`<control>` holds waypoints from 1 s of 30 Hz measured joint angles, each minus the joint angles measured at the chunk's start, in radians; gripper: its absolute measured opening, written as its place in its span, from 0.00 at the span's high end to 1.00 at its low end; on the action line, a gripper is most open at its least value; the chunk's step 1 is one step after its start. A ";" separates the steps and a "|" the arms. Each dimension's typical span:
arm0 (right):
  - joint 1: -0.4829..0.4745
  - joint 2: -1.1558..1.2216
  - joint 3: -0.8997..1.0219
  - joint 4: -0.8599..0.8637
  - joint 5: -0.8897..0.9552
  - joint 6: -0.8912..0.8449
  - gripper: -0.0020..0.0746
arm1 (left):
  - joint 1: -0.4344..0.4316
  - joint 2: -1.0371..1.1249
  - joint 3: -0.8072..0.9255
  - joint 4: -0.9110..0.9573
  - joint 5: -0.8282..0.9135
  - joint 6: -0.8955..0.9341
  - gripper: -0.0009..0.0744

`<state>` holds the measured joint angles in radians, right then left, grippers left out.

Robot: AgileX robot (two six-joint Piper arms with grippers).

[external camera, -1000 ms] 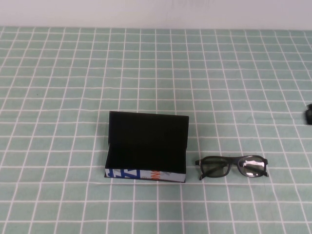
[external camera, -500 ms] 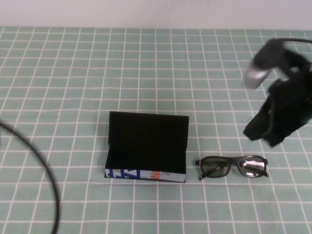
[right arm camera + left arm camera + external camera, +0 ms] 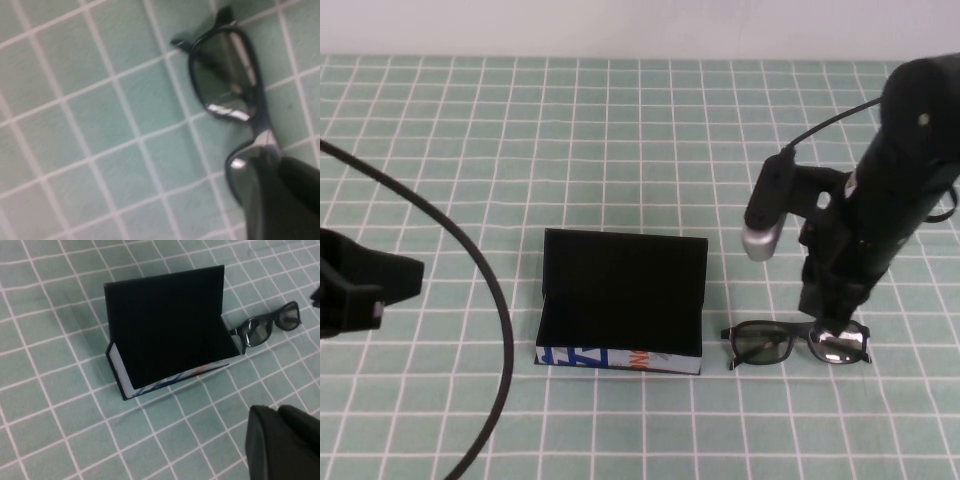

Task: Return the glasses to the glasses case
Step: Pick up the glasses from the table

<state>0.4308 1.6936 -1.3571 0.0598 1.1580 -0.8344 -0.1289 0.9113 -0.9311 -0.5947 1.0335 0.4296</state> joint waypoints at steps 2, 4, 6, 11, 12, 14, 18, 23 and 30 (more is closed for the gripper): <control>0.000 0.019 0.000 -0.004 -0.032 0.000 0.87 | 0.000 0.006 0.000 -0.006 0.005 0.003 0.99; 0.000 0.039 0.000 -0.013 -0.052 -0.001 0.78 | 0.000 0.009 0.000 -0.007 0.014 0.010 0.99; 0.000 0.061 -0.001 -0.029 -0.067 -0.002 0.66 | 0.000 0.009 0.000 -0.007 0.027 0.016 0.99; 0.000 0.100 -0.001 -0.048 -0.098 -0.025 0.55 | 0.000 0.009 0.000 -0.007 0.056 0.040 0.99; 0.000 0.106 -0.001 -0.048 -0.103 -0.033 0.55 | 0.000 0.009 0.000 -0.007 0.061 0.044 0.99; 0.000 0.122 -0.001 -0.050 -0.110 -0.039 0.54 | 0.000 0.009 0.000 -0.007 0.064 0.044 0.99; 0.000 0.161 -0.001 -0.060 -0.120 -0.048 0.54 | 0.000 0.009 0.000 -0.007 0.070 0.046 0.99; 0.000 0.191 -0.001 -0.068 -0.150 -0.048 0.54 | 0.000 0.009 0.000 -0.007 0.070 0.046 0.99; 0.000 0.209 -0.001 -0.078 -0.185 -0.048 0.54 | 0.000 0.009 0.000 -0.007 0.070 0.046 0.99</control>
<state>0.4308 1.9022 -1.3578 -0.0177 0.9725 -0.8820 -0.1289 0.9200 -0.9311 -0.6020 1.1031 0.4758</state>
